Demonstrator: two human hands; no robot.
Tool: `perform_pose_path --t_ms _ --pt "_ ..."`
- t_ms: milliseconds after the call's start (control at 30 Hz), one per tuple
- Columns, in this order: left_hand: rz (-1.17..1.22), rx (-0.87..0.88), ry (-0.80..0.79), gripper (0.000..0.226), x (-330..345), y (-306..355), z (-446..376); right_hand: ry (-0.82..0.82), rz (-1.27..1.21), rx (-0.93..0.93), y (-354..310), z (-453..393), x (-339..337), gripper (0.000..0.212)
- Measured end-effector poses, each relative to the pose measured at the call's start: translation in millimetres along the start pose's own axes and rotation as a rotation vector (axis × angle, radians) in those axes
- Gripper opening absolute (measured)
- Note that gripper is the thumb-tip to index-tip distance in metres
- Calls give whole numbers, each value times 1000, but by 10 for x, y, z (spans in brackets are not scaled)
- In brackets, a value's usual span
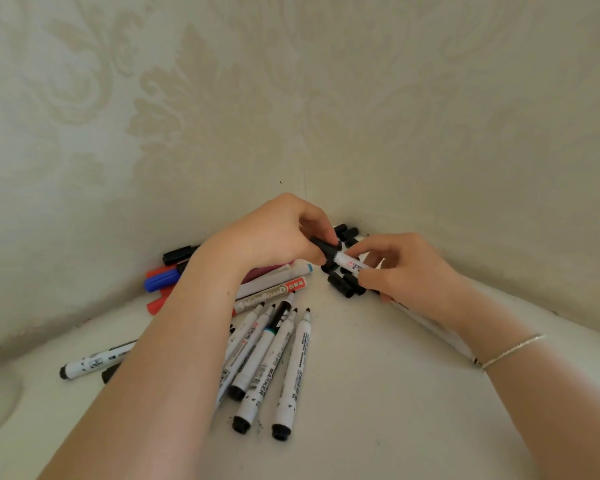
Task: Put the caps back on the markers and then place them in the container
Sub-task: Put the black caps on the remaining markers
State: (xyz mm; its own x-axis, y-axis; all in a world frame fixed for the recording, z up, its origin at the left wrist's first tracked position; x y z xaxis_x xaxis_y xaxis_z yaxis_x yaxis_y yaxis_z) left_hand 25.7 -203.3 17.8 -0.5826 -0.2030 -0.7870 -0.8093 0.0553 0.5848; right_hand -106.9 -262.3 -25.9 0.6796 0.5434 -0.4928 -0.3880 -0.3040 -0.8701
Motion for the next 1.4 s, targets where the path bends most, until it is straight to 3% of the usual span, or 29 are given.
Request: perform_pose_path --t_ms 133,300,533,800,933,1167,1400 --pt "3 -24 -56 21 5 -22 9 -31 -9 -46 -36 18 22 33" --pt "438 -143 -145 16 133 -120 110 -27 -36 -86 -59 32 32 26" --pt "662 -209 -89 10 242 -63 61 29 -236 -117 -100 46 -7 13" --pt "493 -176 -7 14 187 -99 -17 50 -230 -64 -69 35 -79 9" --pt "381 -198 142 15 -11 -260 9 161 -140 23 25 -21 -242 10" --pt "-20 -161 -247 20 404 -164 3 295 -162 127 163 -57 -364 7" --pt "-184 -164 -199 14 354 -171 -29 308 -166 141 173 -58 -379 7"
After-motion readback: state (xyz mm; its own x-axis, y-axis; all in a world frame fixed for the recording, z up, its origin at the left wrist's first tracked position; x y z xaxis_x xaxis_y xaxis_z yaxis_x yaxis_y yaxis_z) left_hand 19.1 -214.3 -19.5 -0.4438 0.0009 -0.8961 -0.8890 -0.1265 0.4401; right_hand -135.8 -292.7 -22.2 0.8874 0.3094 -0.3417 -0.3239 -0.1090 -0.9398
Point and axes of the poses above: each hand's wrist, its own z-axis away from the middle knuckle, its own x-axis out of the palm, y = z × x, the point moved 7 cm from there along -z, towards the middle knuckle, and after that the axes turned 11 degrees about x, right-handed, at the moved point
